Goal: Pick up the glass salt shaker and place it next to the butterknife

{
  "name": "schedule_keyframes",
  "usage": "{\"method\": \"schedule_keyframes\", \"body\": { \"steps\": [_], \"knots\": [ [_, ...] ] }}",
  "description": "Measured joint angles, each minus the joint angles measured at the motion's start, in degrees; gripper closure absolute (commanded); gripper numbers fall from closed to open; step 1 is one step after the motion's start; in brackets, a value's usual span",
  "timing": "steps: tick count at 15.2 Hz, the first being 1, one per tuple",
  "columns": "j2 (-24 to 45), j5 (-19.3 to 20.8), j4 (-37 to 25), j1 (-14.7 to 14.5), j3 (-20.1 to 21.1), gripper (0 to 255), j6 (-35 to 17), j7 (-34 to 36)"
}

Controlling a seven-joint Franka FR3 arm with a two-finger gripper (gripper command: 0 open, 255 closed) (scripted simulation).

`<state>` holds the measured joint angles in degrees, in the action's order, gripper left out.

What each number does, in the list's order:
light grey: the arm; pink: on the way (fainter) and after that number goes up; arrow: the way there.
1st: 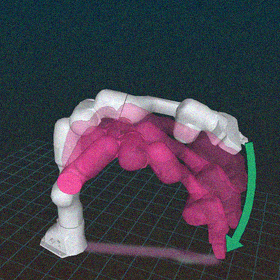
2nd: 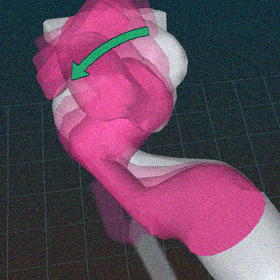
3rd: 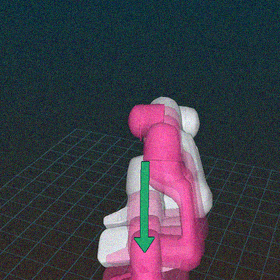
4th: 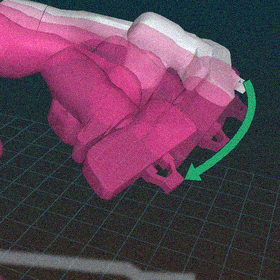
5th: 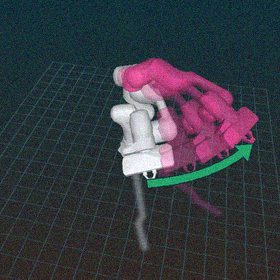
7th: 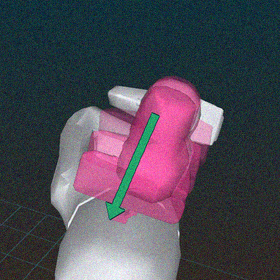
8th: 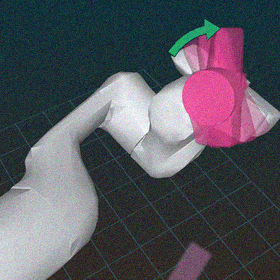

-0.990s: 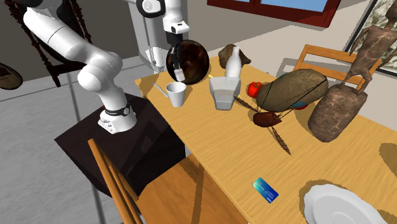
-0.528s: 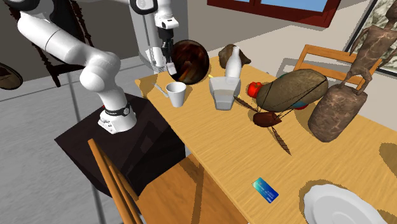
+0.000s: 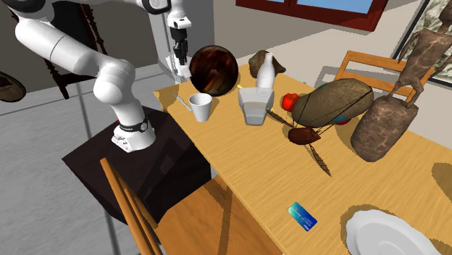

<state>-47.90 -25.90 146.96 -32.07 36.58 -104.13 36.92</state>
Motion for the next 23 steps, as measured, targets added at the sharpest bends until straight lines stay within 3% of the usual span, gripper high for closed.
{"method": "schedule_keyframes", "body": {
  "steps": [9, 23],
  "knots": [
    [3.52, -4.99, -7.66, -1.60, 11.01, 255, 0.39, 11.79],
    [6.64, -9.22, -0.86, -1.11, 18.43, 255, -10.40, 12.01]
  ]
}}
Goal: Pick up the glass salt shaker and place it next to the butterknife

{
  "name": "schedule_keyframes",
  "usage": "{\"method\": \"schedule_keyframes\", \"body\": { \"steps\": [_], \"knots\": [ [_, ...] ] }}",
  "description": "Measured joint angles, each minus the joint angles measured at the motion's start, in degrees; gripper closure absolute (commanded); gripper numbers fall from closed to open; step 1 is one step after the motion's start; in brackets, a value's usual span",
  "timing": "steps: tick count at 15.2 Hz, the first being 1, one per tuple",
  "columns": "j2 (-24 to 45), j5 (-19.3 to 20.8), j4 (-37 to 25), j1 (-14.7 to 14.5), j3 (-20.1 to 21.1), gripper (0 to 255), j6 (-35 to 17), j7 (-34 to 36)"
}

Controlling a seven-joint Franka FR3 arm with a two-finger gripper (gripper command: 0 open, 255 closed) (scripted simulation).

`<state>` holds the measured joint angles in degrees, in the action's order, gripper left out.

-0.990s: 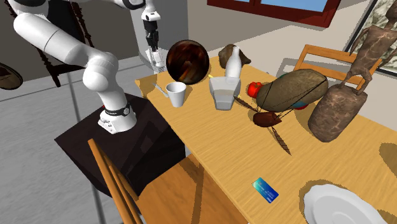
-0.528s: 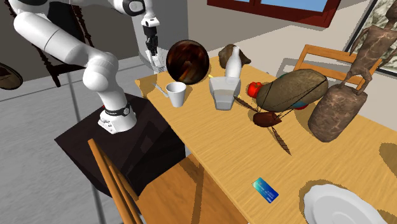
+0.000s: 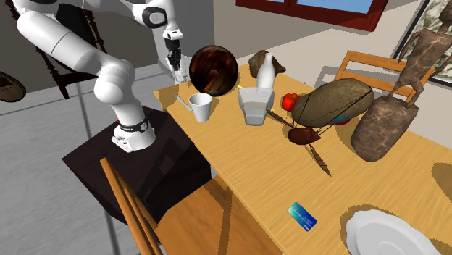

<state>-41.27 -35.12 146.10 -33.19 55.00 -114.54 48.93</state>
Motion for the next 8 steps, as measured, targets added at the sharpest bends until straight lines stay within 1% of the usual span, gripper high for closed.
{"method": "schedule_keyframes", "body": {
  "steps": [8],
  "knots": [
    [3.51, -2.15, 3.14, 1.66, 5.26, 255, -7.20, -0.15]
  ]
}}
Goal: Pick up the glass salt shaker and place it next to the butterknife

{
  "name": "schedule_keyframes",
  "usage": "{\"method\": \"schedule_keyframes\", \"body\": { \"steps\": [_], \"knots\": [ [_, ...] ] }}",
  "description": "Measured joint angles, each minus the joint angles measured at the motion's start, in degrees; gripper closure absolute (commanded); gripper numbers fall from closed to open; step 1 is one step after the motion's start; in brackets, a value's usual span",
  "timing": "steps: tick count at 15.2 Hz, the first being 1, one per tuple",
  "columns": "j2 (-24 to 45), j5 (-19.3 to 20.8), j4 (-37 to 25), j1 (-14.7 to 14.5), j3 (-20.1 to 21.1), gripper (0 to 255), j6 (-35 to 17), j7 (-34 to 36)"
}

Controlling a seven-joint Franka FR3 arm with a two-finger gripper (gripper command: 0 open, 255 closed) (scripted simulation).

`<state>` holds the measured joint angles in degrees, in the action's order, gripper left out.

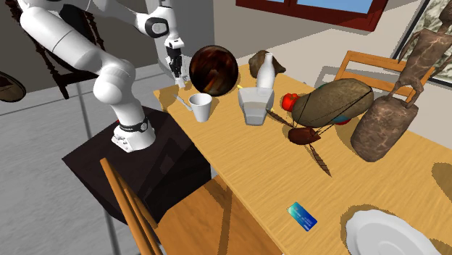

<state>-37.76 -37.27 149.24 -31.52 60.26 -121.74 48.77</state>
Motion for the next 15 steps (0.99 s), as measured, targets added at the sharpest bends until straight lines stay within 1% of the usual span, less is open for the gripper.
{"method": "schedule_keyframes", "body": {
  "steps": [6, 9, 13, 14, 15],
  "knots": [
    [3.63, -1.25, 1.81, 2.42, 4.90, 255, -5.98, 0.02],
    [4.39, -1.47, 2.18, 3.00, 5.90, 255, -7.26, -0.03],
    [4.50, -1.53, 2.24, 3.06, 6.08, 255, -7.47, 0.00],
    [4.50, -1.53, 2.24, 3.06, 6.08, 0, -7.47, 0.00],
    [4.50, -1.53, 2.24, 3.06, 6.08, 0, -7.47, 0.00]
  ]
}}
